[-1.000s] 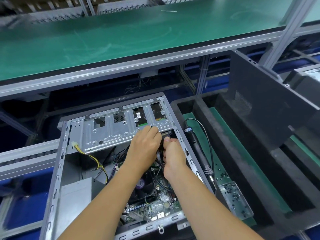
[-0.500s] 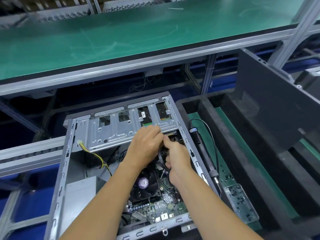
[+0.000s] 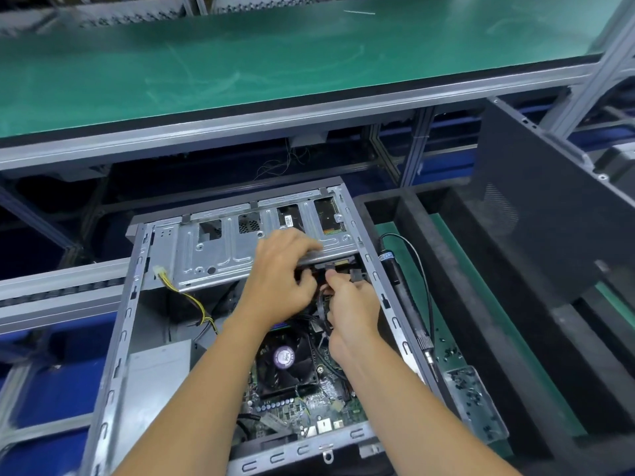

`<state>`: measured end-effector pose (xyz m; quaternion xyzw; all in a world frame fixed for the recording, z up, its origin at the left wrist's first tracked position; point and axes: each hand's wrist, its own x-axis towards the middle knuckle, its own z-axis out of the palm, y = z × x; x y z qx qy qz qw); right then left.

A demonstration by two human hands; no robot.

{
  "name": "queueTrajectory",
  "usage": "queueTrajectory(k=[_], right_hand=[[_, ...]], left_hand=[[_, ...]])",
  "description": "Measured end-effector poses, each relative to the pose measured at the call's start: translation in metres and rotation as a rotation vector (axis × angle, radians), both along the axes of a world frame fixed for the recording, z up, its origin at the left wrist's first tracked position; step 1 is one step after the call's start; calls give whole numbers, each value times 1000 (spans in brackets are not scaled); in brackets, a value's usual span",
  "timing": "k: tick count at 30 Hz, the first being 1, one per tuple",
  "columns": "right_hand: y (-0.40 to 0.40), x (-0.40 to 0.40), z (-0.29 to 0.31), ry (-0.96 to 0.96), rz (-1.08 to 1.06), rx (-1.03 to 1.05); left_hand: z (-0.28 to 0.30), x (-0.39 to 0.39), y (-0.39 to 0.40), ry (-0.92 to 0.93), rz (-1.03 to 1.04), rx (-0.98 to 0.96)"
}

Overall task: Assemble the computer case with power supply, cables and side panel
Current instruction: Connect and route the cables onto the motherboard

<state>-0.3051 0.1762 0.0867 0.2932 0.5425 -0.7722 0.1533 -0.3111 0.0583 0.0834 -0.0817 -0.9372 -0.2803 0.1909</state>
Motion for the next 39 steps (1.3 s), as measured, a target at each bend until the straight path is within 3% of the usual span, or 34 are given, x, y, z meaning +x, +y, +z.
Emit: queueTrajectory(k=[7,14,19,24,32,34,35,38,39], right_hand=[[-5,0,1,44,-60,-29],[4,1,10,-5,43,-41],[9,7,16,-133,-22,-79],[5,4,14,-99,-53,-21],[4,0,7,-109,50,118],[4,-2,4,-159,111,209],[3,-3,1,-177,140,265],[4,-5,-10,-158,181,381],[4,-4,-12,-140,199,393]], left_hand=[[2,-3,5,-35,66,35],[3,-3,0,-58,13,68],[8,0,-2,-75,16,230],[14,0,-5,-85,50,473],[31,0,-19,-12,174,616],[41,4,-27,-137,84,640],[45,6,-32,-284,8,618],[45,14,-40,-876,-218,330],[40,15,-40,-987,-255,208]])
